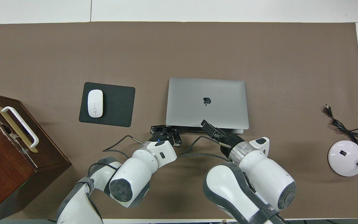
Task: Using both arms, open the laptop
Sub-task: 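Press the left gripper on the laptop base while the right gripper grips the lid, then lift the laptop lid upward with the right gripper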
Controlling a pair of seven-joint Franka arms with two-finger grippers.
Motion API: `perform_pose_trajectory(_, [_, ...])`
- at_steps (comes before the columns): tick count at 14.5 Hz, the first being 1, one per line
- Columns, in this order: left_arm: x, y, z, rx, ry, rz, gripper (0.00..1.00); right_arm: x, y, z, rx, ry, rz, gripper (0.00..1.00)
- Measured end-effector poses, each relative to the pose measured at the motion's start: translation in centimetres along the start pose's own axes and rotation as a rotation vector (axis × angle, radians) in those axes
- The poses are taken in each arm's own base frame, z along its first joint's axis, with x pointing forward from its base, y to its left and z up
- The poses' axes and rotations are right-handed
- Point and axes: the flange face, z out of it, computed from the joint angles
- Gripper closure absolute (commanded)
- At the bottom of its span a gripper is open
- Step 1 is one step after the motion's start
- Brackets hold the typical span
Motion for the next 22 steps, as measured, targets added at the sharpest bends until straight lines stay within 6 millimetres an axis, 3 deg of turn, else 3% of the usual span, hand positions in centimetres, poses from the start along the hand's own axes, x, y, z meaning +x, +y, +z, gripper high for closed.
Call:
perform_pose_trajectory(16, [0.0, -0.4, 0.1, 0.000, 0.006, 0.015, 1.00, 1.4, -1.5, 0.3, 0.027, 0.017, 0.015, 0.00])
perform_pose_trajectory(22, [0.0, -0.4, 0.1, -0.001, 0.007, 0.015, 1.00, 3.5, -1.9, 0.7, 0.057, -0.023, -0.039, 0.00])
